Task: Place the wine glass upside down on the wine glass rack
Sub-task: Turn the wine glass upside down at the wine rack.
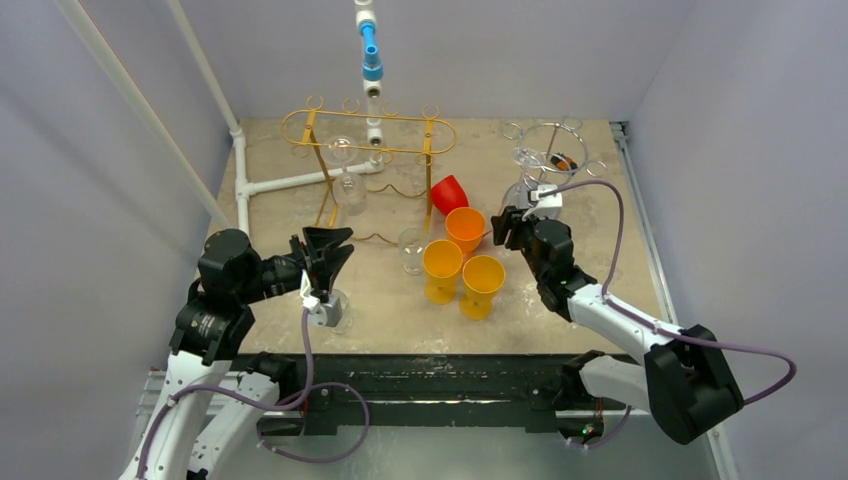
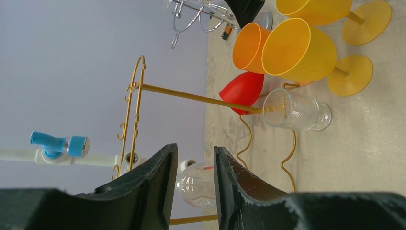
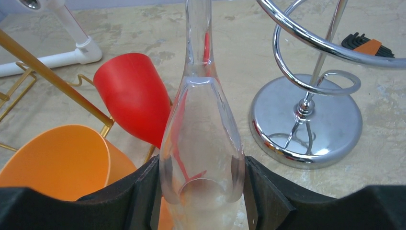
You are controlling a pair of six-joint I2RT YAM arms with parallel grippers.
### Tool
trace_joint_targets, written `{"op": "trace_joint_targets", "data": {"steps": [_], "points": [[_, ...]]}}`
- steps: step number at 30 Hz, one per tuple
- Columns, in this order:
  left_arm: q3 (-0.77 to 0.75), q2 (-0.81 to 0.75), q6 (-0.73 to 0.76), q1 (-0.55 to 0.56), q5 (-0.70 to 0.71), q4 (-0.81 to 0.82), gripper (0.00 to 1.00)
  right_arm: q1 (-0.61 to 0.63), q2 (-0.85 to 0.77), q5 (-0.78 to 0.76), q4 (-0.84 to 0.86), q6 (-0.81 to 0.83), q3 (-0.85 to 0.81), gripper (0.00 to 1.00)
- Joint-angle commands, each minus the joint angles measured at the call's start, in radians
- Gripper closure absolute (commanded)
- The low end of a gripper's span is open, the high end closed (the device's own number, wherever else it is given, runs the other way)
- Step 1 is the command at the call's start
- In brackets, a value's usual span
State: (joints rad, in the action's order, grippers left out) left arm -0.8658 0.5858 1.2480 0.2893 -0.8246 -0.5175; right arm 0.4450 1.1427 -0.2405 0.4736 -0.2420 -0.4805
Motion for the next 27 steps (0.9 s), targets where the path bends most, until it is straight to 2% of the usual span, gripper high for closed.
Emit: {"op": "trace_joint_targets", "data": {"steps": [1, 10, 22, 27], "points": [[-0.009, -0.002, -0.011, -0.001, -0.005, 0.026, 0.63, -0.012, -0.03, -0.044, 0.061, -0.024, 0.011, 1.0], [-0.003, -0.006, -0.01, -0.001, -0.005, 0.022, 0.64, -0.012, -0.043, 0.045, 0.053, -0.007, 0.021, 1.0], [0.007, -0.012, -0.014, -0.001, -0.008, 0.031, 0.64, -0.012, -0.168, 0.024, 0.002, 0.004, 0.075, 1.0], [0.006, -0.009, -0.014, -0.001, -0.016, 0.038, 0.64, -0.012, -0.133, 0.023, -0.017, -0.039, 0.054, 1.0]]}}
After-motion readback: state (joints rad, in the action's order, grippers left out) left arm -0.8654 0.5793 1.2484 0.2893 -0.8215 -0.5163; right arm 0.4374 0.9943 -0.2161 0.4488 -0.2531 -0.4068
